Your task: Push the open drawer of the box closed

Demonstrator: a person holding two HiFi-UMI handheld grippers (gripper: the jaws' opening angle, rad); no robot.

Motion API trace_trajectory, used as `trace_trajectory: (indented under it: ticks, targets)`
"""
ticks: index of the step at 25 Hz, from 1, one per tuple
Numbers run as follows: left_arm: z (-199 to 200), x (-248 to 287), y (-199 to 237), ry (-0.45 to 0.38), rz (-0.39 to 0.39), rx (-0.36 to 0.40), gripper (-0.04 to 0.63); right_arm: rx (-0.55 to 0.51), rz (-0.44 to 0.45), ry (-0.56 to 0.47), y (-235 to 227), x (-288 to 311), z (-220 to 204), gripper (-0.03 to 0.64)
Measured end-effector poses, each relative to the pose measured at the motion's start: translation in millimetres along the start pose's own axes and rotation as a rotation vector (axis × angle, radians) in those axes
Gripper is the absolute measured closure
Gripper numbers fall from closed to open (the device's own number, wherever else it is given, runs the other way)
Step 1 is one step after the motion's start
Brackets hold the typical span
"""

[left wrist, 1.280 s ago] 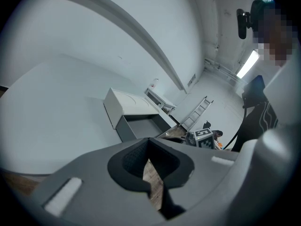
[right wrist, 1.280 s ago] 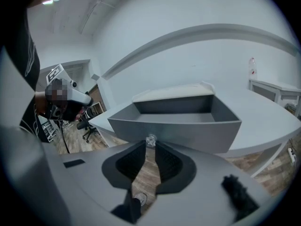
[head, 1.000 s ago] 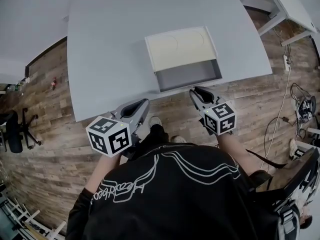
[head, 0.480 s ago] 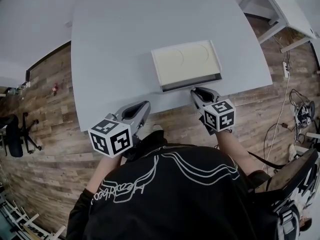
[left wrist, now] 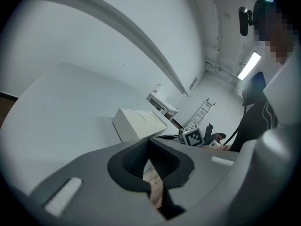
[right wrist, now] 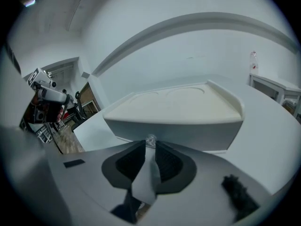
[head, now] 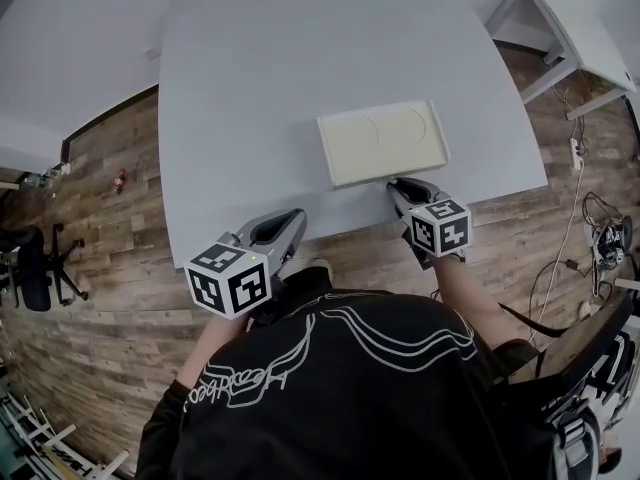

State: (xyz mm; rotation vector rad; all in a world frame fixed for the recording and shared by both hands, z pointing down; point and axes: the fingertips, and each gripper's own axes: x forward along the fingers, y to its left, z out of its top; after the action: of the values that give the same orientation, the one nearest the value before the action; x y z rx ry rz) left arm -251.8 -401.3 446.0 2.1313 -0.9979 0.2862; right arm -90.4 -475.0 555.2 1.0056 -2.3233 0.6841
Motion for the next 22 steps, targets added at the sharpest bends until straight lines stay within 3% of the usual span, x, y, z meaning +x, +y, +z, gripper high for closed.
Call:
trace_trajectory:
  ticks: [7,17,22]
  targets:
    - [4,-1,-2,0.015,-0.004,-0.003,0.591,0.006,0.000,0.022,1,2,1,0.545]
    - [-12,6,-9,0.047,-0.006,0.027,0.591,-0.077,-0.020,0.015,9,-21,-6,0.545]
    - [-26,10,-27,0.024,-0.019,0.055,0.591,-0.062,0.094,-0.039,39,-51,-3,0.545]
